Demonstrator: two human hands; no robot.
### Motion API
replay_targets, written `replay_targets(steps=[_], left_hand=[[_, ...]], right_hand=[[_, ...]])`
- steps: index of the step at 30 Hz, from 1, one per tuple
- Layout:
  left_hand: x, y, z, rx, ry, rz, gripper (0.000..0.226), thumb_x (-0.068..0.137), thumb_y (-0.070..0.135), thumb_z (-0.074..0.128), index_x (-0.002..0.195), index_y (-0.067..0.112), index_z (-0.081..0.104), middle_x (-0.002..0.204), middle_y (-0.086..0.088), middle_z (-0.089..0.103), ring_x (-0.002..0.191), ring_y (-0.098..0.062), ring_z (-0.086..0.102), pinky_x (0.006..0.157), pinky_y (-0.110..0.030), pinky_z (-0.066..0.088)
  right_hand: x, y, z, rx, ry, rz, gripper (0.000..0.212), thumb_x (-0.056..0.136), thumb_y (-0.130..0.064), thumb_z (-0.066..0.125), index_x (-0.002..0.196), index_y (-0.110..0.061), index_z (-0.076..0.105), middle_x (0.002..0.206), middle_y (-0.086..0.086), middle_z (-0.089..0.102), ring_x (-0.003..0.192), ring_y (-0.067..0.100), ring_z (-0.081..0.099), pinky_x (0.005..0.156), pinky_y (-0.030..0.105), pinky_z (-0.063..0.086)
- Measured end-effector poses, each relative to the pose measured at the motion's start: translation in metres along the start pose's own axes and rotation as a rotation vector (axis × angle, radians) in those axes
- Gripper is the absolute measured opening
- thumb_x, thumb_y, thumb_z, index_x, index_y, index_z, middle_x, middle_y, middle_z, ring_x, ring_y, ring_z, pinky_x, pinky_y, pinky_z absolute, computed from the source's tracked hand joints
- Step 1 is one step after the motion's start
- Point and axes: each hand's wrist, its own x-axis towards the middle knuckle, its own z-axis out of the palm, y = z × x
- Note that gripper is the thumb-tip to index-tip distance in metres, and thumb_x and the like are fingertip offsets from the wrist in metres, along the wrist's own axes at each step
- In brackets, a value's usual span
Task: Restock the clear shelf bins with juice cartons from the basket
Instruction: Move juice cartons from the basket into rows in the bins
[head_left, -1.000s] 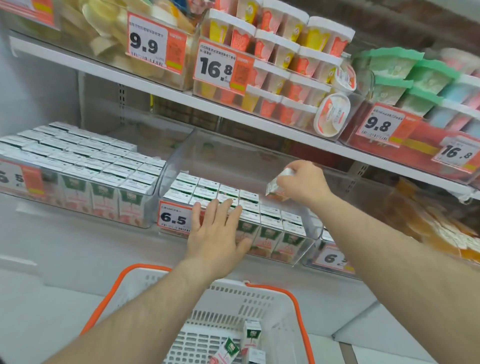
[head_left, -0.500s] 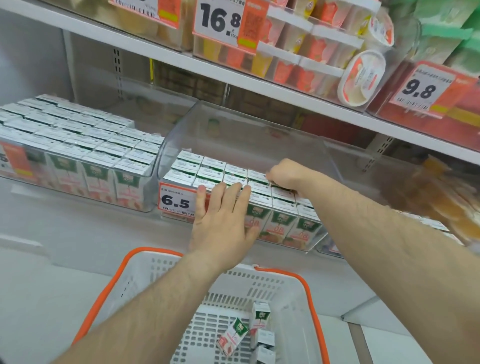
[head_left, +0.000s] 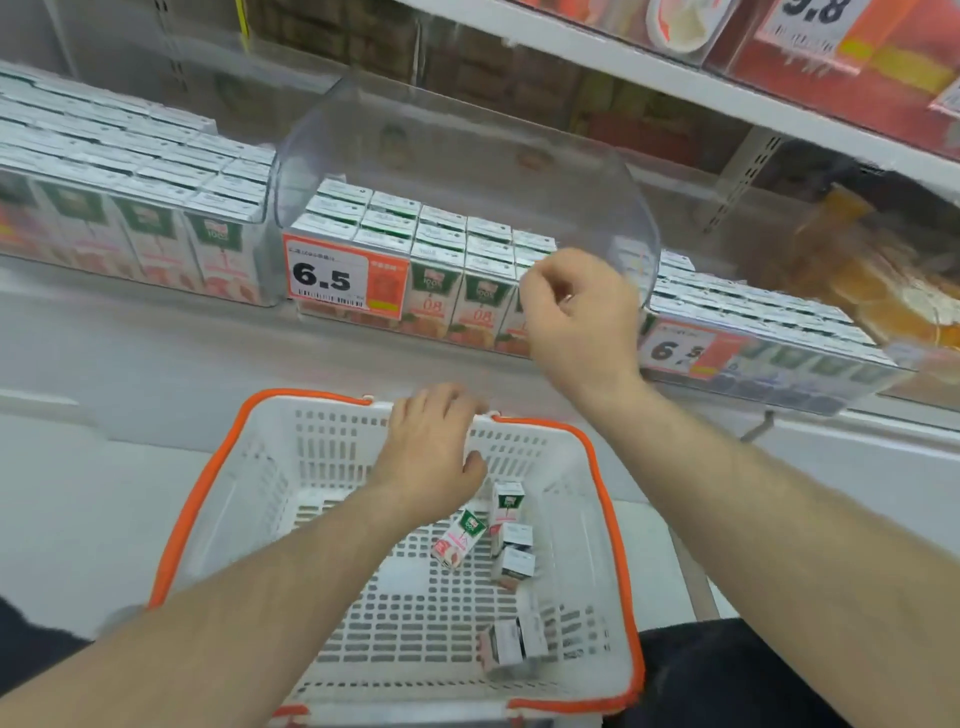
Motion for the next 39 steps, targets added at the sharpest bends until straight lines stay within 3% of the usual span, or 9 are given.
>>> replay_targets(steps=[4, 7, 11, 15, 18, 21, 26, 32, 39], left_hand=[[-0.019, -0.014, 0.02, -0.134, -0.436, -0.242, 0.043, 0.09, 0.02, 0.055, 0.132, 0.024, 0.046, 0.117, 0.008, 0.055, 0.094, -0.016, 0.056, 0.083, -0.032, 0.048], [-0.03, -0.022, 0.036, -0.103, -0.599, -0.275, 0.042, 0.091, 0.022, 0.056, 0.132, 0.024, 0.045, 0.119, 0.006, 0.057, 0.089, -0.016, 0.056, 0.077, -0.03, 0.047], [-0.036, -0.029, 0.053, -0.13, -0.674, -0.323, 0.038, 0.093, 0.029, 0.056, 0.13, 0.027, 0.047, 0.12, 0.008, 0.058, 0.099, -0.016, 0.056, 0.087, -0.035, 0.049], [-0.035, -0.034, 0.068, -0.145, -0.712, -0.323, 0.038, 0.094, 0.023, 0.052, 0.132, 0.025, 0.047, 0.12, 0.006, 0.058, 0.096, -0.016, 0.057, 0.087, -0.036, 0.05], [-0.035, -0.036, 0.079, -0.145, -0.765, -0.327, 0.039, 0.094, 0.02, 0.051, 0.133, 0.024, 0.046, 0.123, 0.006, 0.057, 0.092, -0.015, 0.057, 0.083, -0.035, 0.051], [-0.033, -0.039, 0.088, -0.156, -0.795, -0.333, 0.037, 0.094, 0.019, 0.05, 0.131, 0.023, 0.048, 0.122, 0.005, 0.058, 0.098, -0.016, 0.058, 0.088, -0.036, 0.051], [-0.034, -0.045, 0.101, -0.19, -0.799, -0.369, 0.034, 0.092, 0.017, 0.051, 0.125, 0.022, 0.054, 0.116, 0.007, 0.06, 0.083, -0.008, 0.058, 0.069, -0.026, 0.048], [-0.037, -0.051, 0.109, -0.19, -0.831, -0.418, 0.034, 0.093, 0.018, 0.053, 0.126, 0.024, 0.055, 0.12, 0.007, 0.059, 0.097, -0.011, 0.056, 0.083, -0.028, 0.048], [-0.042, -0.055, 0.108, -0.134, -0.882, -0.439, 0.032, 0.091, 0.019, 0.055, 0.123, 0.024, 0.056, 0.122, 0.004, 0.057, 0.102, -0.016, 0.058, 0.088, -0.034, 0.051]], right_hand=[[-0.066, 0.051, 0.027, -0.134, -0.38, 0.431, 0.022, 0.089, -0.017, 0.054, 0.07, -0.01, 0.064, 0.057, -0.004, 0.054, 0.056, 0.01, 0.047, 0.055, 0.028, 0.038], [-0.11, 0.1, 0.047, -0.293, -0.814, 0.56, 0.018, 0.093, -0.024, 0.053, 0.089, -0.013, 0.067, 0.086, 0.004, 0.067, 0.078, 0.022, 0.06, 0.067, 0.03, 0.046], [-0.168, 0.139, 0.054, -0.499, -1.344, 0.424, 0.05, 0.092, -0.038, 0.059, 0.139, -0.024, 0.048, 0.135, 0.013, 0.052, 0.117, 0.03, 0.054, 0.086, 0.03, 0.043], [-0.213, 0.169, 0.063, -0.846, -1.639, -0.01, 0.102, 0.069, -0.074, 0.067, 0.152, -0.043, 0.015, 0.161, 0.015, 0.005, 0.142, 0.043, 0.023, 0.11, 0.06, 0.025], [-0.236, 0.178, 0.072, -0.81, -1.726, -0.193, 0.108, 0.067, -0.073, 0.068, 0.154, -0.04, 0.014, 0.163, 0.013, -0.01, 0.147, 0.048, -0.002, 0.11, 0.071, 0.005], [-0.244, 0.183, 0.079, -0.879, -1.76, -0.257, 0.103, 0.07, -0.072, 0.066, 0.154, -0.032, 0.022, 0.163, 0.012, -0.003, 0.146, 0.048, -0.006, 0.11, 0.074, 0.007], [-0.244, 0.196, 0.085, -0.781, -1.583, -0.076, 0.076, 0.074, -0.074, 0.053, 0.125, -0.019, 0.059, 0.133, 0.009, 0.048, 0.121, 0.032, 0.035, 0.097, 0.049, 0.041], [-0.255, 0.208, 0.088, -0.769, -1.601, 0.056, 0.075, 0.07, -0.065, 0.066, 0.13, -0.024, 0.045, 0.137, 0.007, 0.045, 0.122, 0.033, 0.044, 0.095, 0.05, 0.042], [-0.232, 0.222, 0.093, -0.531, -1.542, 0.292, 0.065, 0.075, -0.036, 0.081, 0.129, -0.022, 0.047, 0.127, 0.003, 0.06, 0.11, 0.023, 0.058, 0.081, 0.03, 0.045]])
